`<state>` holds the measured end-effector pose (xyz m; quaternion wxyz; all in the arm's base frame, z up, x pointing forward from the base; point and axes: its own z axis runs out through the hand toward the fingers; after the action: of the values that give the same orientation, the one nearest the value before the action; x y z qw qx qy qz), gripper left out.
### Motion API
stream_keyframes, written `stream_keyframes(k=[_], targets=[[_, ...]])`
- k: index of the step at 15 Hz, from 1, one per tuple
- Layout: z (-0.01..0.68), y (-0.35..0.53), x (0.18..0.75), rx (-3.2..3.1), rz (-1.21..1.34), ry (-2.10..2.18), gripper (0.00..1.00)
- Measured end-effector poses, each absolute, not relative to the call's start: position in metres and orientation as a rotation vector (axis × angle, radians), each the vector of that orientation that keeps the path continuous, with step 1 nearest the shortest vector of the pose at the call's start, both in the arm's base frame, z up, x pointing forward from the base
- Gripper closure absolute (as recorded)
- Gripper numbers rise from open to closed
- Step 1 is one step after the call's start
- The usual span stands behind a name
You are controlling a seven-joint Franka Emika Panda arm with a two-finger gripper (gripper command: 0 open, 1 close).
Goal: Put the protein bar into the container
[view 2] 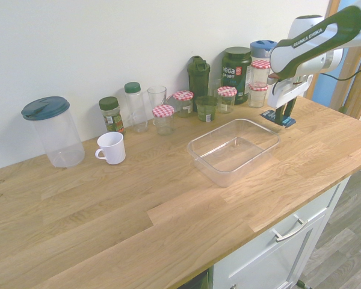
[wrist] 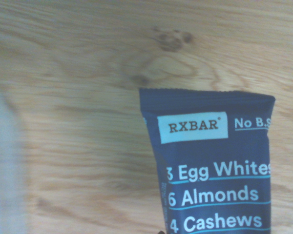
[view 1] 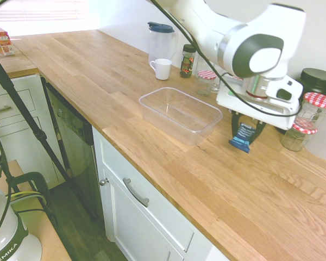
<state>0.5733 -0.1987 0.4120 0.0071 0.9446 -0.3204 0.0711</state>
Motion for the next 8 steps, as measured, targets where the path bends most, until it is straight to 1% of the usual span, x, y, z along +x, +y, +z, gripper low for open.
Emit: stream_keyframes(k=[4, 8], targets=[[0.439, -0.131, 0.531, 2.995, 0.27, -0.912, 1.0], [0.421, -0.076, 0.526, 2.994, 0.256, -0.861, 1.0]])
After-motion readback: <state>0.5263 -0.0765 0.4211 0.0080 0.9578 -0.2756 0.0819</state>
